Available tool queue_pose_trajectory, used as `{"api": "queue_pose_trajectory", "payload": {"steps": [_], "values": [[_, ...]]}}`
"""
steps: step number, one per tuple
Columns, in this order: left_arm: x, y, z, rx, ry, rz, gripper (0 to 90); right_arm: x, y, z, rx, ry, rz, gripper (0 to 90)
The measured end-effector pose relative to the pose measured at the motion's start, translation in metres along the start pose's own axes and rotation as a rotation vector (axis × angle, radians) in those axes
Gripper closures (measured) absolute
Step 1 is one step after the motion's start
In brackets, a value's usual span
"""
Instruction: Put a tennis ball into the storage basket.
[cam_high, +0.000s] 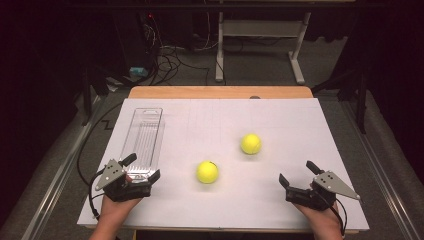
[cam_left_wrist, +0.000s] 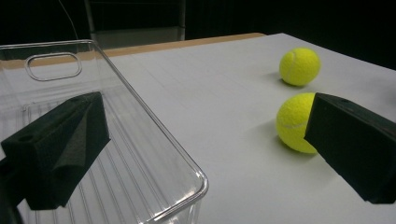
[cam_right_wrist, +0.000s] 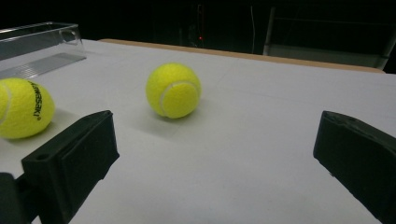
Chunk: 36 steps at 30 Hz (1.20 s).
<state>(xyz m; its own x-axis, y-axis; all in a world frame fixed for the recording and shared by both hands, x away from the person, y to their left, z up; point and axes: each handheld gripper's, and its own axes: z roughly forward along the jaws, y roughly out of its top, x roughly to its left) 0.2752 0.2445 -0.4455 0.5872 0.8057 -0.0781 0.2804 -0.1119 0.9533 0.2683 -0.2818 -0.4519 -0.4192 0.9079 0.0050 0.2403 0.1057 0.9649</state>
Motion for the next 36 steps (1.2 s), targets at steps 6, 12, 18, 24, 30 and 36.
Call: {"api": "queue_pose_trajectory", "payload": {"steps": [6,12,18,24,30,36], "values": [[-0.004,0.0,-0.001,-0.018,-0.016,0.019,0.5,-0.003,0.001,-0.001,-0.014,-0.013,-0.003,0.0],[-0.005,0.0,0.0,-0.023,-0.045,0.027,0.5,-0.002,0.0,0.0,-0.003,-0.009,-0.004,0.0],[-0.01,0.001,0.001,-0.023,-0.055,0.023,0.5,-0.002,0.0,0.001,0.003,-0.005,-0.003,0.0],[-0.021,0.004,0.006,-0.011,-0.084,0.033,0.5,-0.002,-0.001,0.002,0.008,-0.003,-0.004,0.0],[-0.034,0.006,0.015,0.016,-0.121,0.045,0.5,-0.002,-0.001,0.002,0.01,-0.002,-0.006,0.0],[-0.046,0.008,0.022,0.053,-0.156,0.057,0.5,-0.001,-0.002,0.001,0.011,-0.002,-0.009,0.0]]}}
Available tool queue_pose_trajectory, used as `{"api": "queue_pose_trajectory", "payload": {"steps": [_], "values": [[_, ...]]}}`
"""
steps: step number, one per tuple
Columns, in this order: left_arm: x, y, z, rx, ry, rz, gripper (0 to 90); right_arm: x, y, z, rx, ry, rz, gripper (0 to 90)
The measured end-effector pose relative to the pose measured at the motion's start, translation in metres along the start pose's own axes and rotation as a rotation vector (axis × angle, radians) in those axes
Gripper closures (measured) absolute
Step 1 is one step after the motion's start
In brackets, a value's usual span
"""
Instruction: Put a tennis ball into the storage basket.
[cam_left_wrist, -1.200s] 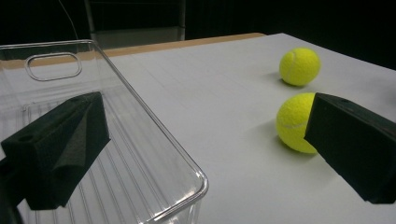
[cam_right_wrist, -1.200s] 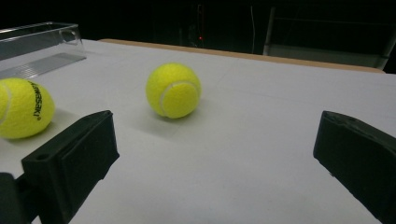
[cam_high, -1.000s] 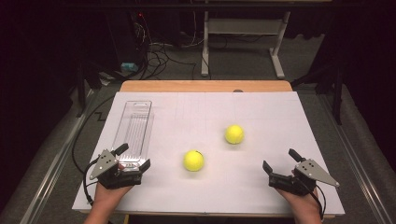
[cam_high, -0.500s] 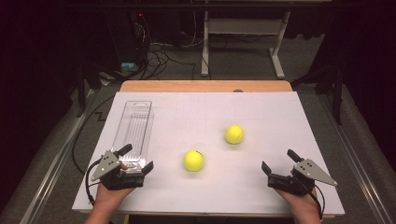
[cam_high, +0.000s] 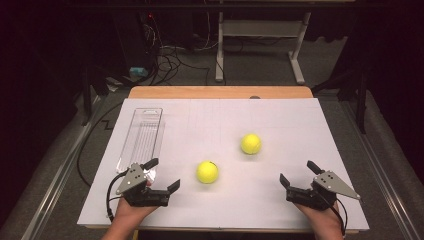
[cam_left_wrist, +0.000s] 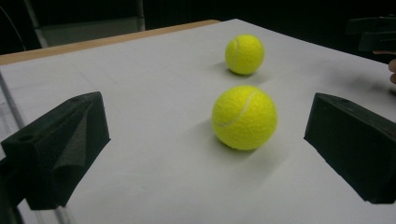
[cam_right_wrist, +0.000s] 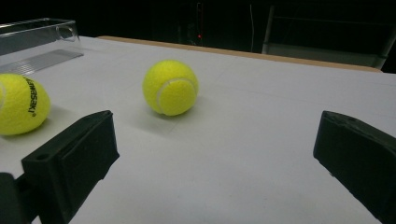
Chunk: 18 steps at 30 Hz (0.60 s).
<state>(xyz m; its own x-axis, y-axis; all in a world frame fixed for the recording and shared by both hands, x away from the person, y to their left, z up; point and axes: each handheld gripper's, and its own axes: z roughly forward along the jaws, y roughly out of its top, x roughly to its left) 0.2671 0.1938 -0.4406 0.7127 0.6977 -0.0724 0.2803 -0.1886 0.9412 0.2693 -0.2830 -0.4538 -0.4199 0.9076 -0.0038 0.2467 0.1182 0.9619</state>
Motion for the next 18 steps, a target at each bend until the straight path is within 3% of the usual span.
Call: {"api": "queue_pose_trajectory", "payload": {"steps": [9,13,14,15,18], "values": [[-0.012,0.004,0.012,0.094,-0.037,0.015,0.5,-0.002,0.001,-0.001,-0.009,0.004,0.016,0.0],[-0.015,0.008,0.02,0.18,-0.027,0.027,0.5,-0.003,0.001,0.001,0.011,0.013,0.014,0.0],[-0.015,0.008,0.02,0.18,-0.027,0.027,0.5,-0.004,0.0,0.001,0.017,0.018,0.01,0.0],[-0.015,0.009,0.022,0.231,-0.03,0.034,0.5,-0.004,-0.001,0.0,0.024,0.017,0.006,0.0],[-0.014,0.011,0.027,0.304,-0.028,0.045,0.5,-0.004,-0.003,-0.003,0.021,0.025,-0.003,0.0]]}}
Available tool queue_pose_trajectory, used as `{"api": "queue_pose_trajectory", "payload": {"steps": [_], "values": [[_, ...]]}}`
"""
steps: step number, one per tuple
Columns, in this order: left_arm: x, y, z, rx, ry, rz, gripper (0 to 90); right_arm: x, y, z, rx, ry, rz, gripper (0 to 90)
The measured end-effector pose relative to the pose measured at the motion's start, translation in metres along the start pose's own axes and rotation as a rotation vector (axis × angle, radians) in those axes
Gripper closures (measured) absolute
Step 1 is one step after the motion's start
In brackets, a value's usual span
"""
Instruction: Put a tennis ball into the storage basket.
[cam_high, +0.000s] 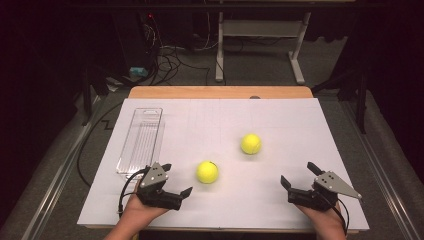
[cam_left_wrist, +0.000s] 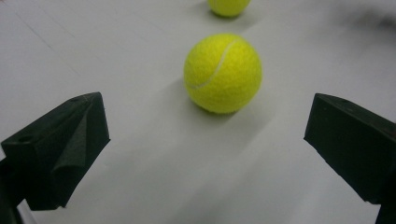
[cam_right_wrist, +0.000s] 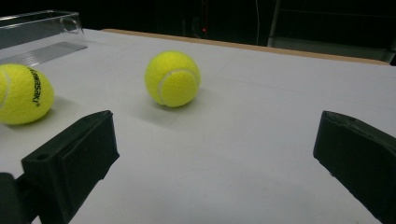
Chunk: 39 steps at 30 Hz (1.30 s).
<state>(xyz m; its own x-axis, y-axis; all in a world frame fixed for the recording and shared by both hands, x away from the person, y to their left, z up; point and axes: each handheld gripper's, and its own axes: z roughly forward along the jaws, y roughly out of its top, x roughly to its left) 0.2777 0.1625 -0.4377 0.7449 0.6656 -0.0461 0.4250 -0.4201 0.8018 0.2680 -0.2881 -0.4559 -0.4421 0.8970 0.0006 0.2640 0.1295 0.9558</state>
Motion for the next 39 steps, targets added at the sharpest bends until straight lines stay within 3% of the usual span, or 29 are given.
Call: {"api": "queue_pose_trajectory", "payload": {"steps": [1,2,3,4,7,9,11,12,14,15,16,17,20,24,33,39], "values": [[0.0,0.0,0.0,0.0,0.0,0.0,0.5,0.0,0.0,0.0,0.0,0.0,0.0,0.0],[0.001,0.001,0.004,0.051,-0.01,0.001,0.5,0.0,-0.001,-0.002,-0.004,0.006,0.003,0.0],[0.001,0.001,0.004,0.051,-0.01,0.001,0.5,0.0,-0.001,-0.002,-0.005,0.008,0.0,0.0],[0.002,0.003,0.008,0.104,-0.019,0.007,0.5,0.001,-0.001,-0.003,-0.007,0.012,-0.002,0.0],[0.002,0.004,0.012,0.143,-0.024,0.01,0.5,0.001,-0.001,-0.004,-0.012,0.018,-0.01,0.0],[0.001,0.008,0.018,0.21,-0.031,0.024,0.5,0.002,-0.001,-0.005,-0.01,0.022,-0.01,0.0],[0.001,0.009,0.019,0.226,-0.032,0.026,0.5,0.002,-0.001,-0.005,-0.013,0.024,-0.009,0.0],[0.0,0.011,0.022,0.282,-0.032,0.048,0.5,0.002,-0.002,-0.005,-0.012,0.023,-0.008,0.0],[-0.001,0.014,0.024,0.327,-0.031,0.066,0.5,0.002,-0.002,-0.006,-0.01,0.024,-0.008,0.0],[-0.001,0.014,0.024,0.327,-0.031,0.066,0.5,0.002,-0.002,-0.006,-0.01,0.024,-0.008,0.0],[-0.002,0.016,0.026,0.368,-0.033,0.084,0.5,0.002,-0.002,-0.006,-0.007,0.025,-0.012,0.0],[-0.002,0.016,0.026,0.368,-0.033,0.084,0.5,0.002,-0.002,-0.006,-0.007,0.025,-0.012,0.0],[-0.004,0.021,0.029,0.459,-0.035,0.122,0.5,0.004,-0.003,-0.006,0.003,0.03,-0.018,0.0],[-0.004,0.025,0.032,0.538,-0.048,0.134,0.5,0.007,-0.003,-0.006,0.009,0.035,-0.027,0.0],[-0.003,0.037,0.036,0.696,-0.065,0.163,0.5,0.008,-0.004,-0.006,0.013,0.04,-0.03,0.0],[-0.001,0.047,0.038,0.749,-0.076,0.151,0.5,0.009,-0.004,-0.006,0.016,0.047,-0.035,0.0]]}}
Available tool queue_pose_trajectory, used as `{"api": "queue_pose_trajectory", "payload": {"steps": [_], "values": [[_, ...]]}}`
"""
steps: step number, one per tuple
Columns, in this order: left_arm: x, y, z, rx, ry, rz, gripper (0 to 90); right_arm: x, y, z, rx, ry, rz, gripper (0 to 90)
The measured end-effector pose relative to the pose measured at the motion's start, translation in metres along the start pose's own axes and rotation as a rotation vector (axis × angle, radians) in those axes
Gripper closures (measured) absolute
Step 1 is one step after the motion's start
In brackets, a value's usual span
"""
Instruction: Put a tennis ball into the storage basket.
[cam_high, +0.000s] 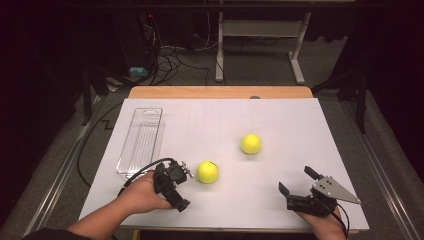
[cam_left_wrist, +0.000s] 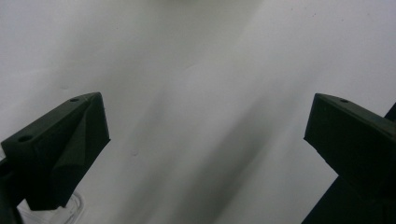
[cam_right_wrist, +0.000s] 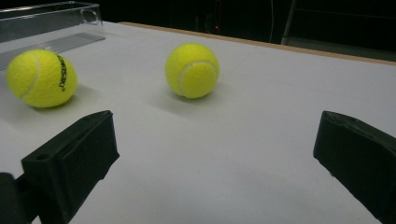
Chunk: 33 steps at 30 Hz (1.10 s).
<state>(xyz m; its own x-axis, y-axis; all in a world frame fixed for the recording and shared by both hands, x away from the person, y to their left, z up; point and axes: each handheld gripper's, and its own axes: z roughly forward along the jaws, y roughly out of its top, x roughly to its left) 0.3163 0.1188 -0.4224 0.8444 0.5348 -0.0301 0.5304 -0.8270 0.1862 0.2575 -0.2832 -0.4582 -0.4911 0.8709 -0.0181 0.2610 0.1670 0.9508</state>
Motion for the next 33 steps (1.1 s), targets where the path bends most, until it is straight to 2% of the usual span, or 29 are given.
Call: {"api": "queue_pose_trajectory", "payload": {"steps": [5,19,33], "values": [[0.001,0.007,-0.004,0.017,-0.004,0.0,0.5,0.001,0.0,0.0,0.0,0.002,0.0,0.0],[0.007,0.033,-0.012,-0.037,-0.053,-0.01,0.4,0.0,0.0,-0.001,-0.003,0.004,-0.003,0.0],[0.011,0.067,-0.003,-0.046,-0.069,-0.017,0.5,0.0,0.0,-0.001,-0.002,0.003,-0.003,0.0]]}}
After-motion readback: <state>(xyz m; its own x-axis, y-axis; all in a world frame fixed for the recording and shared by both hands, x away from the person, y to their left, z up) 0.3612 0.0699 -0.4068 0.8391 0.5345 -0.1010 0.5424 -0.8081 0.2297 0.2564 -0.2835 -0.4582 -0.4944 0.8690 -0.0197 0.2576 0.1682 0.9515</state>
